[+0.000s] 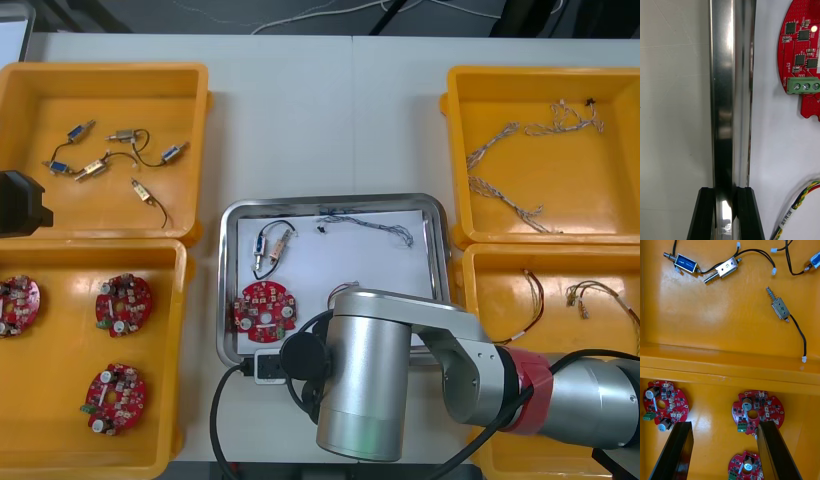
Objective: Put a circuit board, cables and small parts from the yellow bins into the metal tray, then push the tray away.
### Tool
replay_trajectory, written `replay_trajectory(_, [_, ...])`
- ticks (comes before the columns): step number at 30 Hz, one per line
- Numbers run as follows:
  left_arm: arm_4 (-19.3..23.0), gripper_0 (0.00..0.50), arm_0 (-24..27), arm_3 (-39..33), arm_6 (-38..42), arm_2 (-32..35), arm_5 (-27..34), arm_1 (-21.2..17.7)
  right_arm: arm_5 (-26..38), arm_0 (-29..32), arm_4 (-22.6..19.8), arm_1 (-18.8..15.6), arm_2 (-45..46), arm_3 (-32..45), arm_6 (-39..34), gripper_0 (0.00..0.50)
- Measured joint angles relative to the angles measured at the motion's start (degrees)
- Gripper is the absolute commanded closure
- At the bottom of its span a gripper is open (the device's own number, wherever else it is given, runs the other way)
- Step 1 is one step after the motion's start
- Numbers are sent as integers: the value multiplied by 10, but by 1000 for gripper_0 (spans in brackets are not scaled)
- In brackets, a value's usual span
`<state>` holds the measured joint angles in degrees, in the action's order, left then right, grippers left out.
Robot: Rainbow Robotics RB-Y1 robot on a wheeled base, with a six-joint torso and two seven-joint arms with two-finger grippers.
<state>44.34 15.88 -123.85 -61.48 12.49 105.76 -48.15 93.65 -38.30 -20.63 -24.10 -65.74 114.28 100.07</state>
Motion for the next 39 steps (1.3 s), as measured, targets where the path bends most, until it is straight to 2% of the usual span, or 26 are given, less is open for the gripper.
replay_trajectory(12, [0,0,0,0,0,0,0,0,-1,-9,1,-7,0,0,0,500])
replay_trajectory(23, [0,0,0,0,0,0,0,0,-1,-67,2,-27,-2,0,0,500])
replay_trajectory(39, [0,0,0,0,0,0,0,0,-1,-126,3,-30,-2,-5,2,500])
